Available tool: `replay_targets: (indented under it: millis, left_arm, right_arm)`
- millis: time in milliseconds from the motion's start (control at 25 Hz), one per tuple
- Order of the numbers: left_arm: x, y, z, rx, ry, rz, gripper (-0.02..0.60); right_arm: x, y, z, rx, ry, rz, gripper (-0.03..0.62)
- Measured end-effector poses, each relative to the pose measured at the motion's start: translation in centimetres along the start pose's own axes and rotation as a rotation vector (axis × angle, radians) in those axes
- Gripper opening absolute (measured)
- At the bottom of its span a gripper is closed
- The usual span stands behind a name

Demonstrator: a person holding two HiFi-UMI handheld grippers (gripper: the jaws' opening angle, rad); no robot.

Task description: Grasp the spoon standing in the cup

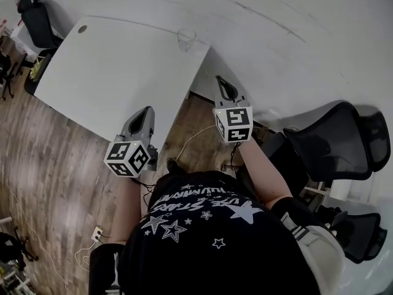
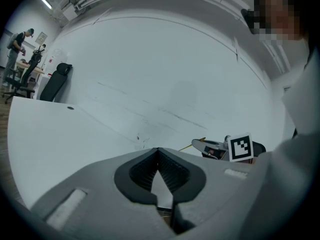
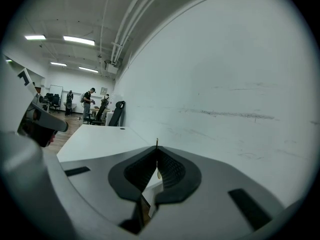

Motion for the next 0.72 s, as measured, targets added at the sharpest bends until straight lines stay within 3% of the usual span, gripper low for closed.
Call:
replay_targets:
  millis: [720]
  left_arm:
    - [-2.3,3.4,13.3,0.142,0.015,0.013,0.008]
  right_arm:
    - [-3.3,10.2,7.0,0.121,-0.073,-0.034,0.012]
Point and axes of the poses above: the fingertips, and each gripper's own axes: y backward along the fingers, z to its right, x out of its top, the point moved 8 cm from there along y, backward along the fingers, and after that the axes turned 15 degrees about -y, right-handed, at the moved point
